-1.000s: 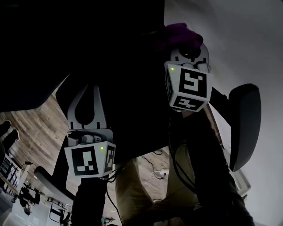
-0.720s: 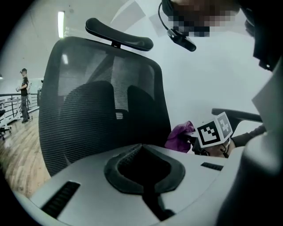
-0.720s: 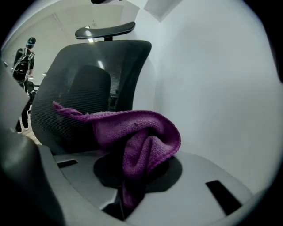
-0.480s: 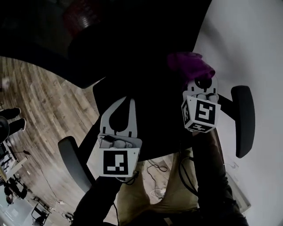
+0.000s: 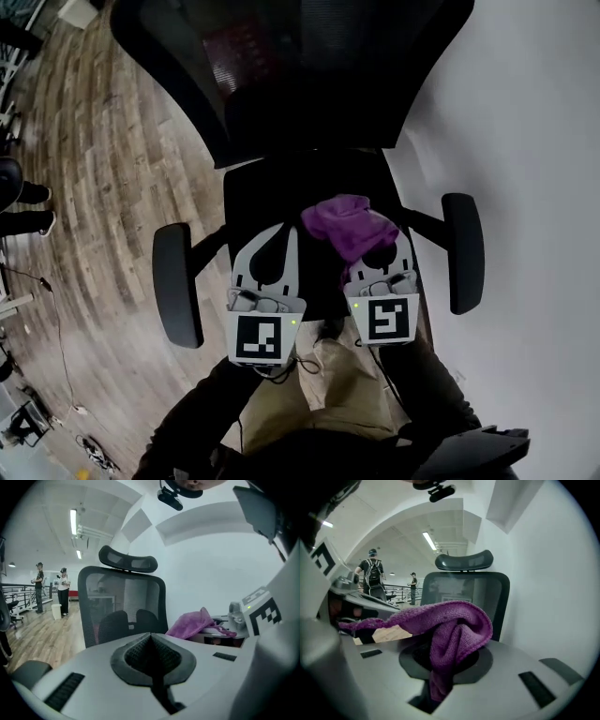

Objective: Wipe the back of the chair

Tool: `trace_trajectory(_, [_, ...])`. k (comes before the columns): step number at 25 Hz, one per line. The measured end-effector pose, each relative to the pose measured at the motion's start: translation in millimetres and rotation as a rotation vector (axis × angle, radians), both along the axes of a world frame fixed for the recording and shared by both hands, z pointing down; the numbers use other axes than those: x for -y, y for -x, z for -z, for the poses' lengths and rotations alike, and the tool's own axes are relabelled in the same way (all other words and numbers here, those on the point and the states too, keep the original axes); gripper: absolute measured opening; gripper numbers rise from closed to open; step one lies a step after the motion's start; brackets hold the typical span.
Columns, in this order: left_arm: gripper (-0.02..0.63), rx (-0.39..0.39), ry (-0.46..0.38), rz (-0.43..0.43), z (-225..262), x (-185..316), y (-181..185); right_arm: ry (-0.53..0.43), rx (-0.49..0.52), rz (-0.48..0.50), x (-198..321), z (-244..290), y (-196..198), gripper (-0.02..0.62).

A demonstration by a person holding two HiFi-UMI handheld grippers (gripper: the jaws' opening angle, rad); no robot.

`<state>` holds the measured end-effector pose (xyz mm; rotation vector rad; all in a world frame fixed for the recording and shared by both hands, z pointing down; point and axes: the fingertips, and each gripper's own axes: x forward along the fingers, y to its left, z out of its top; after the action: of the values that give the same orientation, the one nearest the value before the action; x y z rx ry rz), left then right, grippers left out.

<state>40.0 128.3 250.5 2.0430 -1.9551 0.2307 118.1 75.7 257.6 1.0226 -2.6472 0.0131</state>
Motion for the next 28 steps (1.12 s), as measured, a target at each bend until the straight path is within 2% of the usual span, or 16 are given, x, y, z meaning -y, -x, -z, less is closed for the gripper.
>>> trace_trajectory(2, [0.0,0.024,-0.001,0.014,18,-17,-12,0.027,-0.001,0.039,-24,20,-8,0.063])
trace_trajectory(6, [0.0,0.034,-0.03,0.06,54,-53,-30,0.048,0.021,0.059,-66,58,-31,0.063])
trace_trajectory(11, [0.0,0.106,-0.092,0.024,101,-85,-56,0.018,0.095,0.065,-101,112,-44,0.063])
trace_trajectory(18, [0.0,0.156,-0.165,0.02,152,-98,-80,-0.075,0.15,0.089,-123,167,-56,0.063])
trace_trajectory(21, [0.0,0.178,-0.197,0.023,172,-105,-80,-0.072,0.171,0.073,-131,180,-61,0.063])
trace_trajectory(28, [0.0,0.185,-0.209,0.006,189,-113,-91,-0.122,0.195,0.076,-139,209,-68,0.063])
